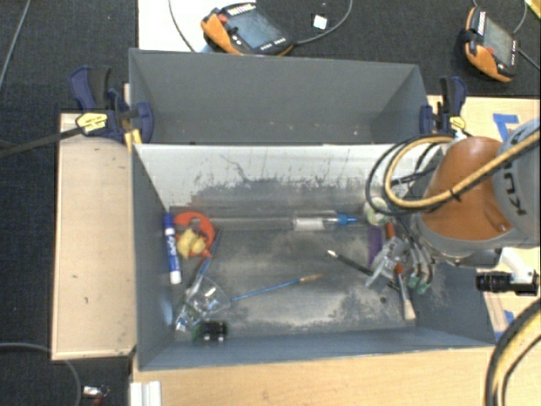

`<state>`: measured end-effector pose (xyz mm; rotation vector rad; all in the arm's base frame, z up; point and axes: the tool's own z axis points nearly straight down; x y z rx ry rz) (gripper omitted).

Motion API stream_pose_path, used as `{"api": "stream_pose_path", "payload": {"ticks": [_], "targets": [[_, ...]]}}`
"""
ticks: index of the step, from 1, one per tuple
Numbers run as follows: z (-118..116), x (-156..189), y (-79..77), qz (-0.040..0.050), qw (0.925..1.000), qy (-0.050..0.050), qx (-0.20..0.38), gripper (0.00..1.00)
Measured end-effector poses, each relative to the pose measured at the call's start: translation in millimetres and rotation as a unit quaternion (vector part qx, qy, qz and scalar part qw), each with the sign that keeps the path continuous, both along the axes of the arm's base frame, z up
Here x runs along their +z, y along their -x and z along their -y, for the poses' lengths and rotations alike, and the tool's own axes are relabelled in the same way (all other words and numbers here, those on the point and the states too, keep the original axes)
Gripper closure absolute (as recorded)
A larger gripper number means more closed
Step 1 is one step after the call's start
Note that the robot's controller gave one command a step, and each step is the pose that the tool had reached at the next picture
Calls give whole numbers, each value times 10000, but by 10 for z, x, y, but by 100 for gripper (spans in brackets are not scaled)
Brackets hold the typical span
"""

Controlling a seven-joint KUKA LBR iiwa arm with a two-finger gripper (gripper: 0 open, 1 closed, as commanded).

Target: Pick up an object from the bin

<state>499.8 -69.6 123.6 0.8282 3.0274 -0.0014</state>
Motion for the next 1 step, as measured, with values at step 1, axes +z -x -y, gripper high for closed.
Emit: {"api": "stream_pose_path", "payload": {"ticks": [1], "targets": [[1,95,-2,4,10000,0,15,100]]}}
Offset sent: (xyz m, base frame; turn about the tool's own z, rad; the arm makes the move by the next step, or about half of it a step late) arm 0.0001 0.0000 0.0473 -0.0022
